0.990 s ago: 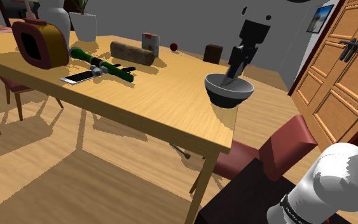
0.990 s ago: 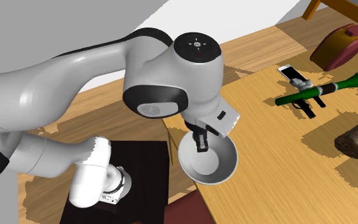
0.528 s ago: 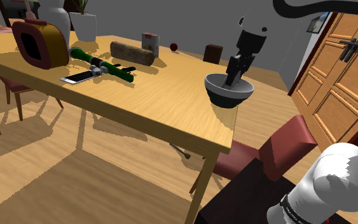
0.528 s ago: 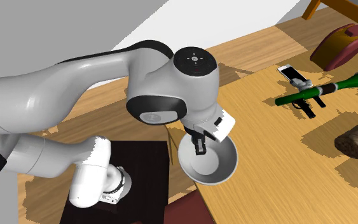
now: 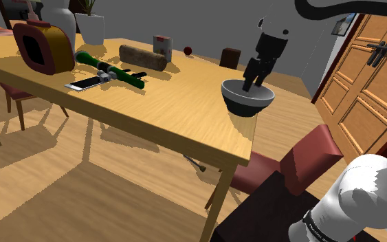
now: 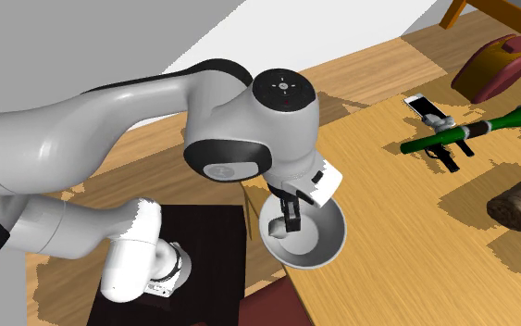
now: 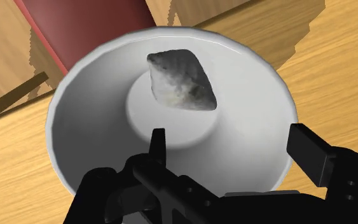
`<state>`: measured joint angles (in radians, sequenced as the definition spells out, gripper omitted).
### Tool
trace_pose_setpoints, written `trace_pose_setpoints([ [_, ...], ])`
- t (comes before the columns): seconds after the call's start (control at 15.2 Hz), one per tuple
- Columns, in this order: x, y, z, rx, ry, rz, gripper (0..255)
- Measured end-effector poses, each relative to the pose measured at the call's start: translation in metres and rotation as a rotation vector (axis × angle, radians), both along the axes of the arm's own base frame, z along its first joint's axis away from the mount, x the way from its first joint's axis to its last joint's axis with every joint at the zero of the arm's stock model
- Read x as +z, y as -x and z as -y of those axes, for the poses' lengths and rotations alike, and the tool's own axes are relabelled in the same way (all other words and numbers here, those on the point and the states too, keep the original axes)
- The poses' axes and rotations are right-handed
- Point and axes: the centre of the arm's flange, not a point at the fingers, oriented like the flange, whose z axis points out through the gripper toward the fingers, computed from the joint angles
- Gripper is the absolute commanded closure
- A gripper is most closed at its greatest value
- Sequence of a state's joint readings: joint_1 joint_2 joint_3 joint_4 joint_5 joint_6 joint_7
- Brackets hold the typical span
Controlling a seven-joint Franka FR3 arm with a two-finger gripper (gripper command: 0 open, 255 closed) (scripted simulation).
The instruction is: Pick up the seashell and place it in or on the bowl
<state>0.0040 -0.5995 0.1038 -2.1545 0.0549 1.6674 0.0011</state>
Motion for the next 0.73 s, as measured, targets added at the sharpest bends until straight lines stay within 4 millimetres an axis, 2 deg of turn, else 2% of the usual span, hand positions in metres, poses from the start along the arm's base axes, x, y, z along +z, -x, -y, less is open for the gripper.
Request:
trace_pose_setpoints([
  [0.2,0.000,0.000,0.000,0.000,0.000,0.000,0],
  [0.46,0.040,0.004,0.001,0.000,0.000,0.001,0],
  [0.73,0.049,0.005,0.000,0.000,0.000,0.000,0],
])
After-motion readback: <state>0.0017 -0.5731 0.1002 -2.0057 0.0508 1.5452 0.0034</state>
